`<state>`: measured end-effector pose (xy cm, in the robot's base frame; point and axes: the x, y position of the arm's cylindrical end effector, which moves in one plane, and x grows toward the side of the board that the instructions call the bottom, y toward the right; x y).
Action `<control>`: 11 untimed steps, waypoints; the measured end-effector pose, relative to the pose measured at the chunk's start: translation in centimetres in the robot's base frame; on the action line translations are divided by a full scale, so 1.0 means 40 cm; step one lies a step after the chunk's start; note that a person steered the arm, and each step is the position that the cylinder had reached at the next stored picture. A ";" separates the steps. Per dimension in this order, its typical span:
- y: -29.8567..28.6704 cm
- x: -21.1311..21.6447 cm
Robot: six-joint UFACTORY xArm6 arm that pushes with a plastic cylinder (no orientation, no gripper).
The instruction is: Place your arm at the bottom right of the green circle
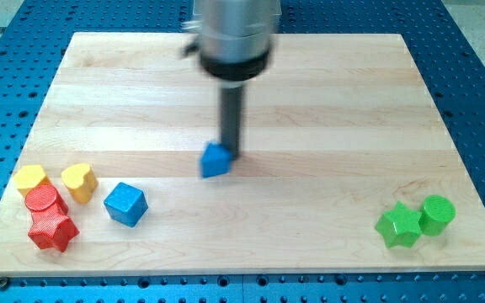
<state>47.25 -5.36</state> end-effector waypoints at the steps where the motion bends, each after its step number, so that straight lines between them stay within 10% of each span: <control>1: -0.001 0.028; 4: -0.026 0.076; 7: 0.834 0.008; 8: 0.994 0.135; 11: 0.689 0.302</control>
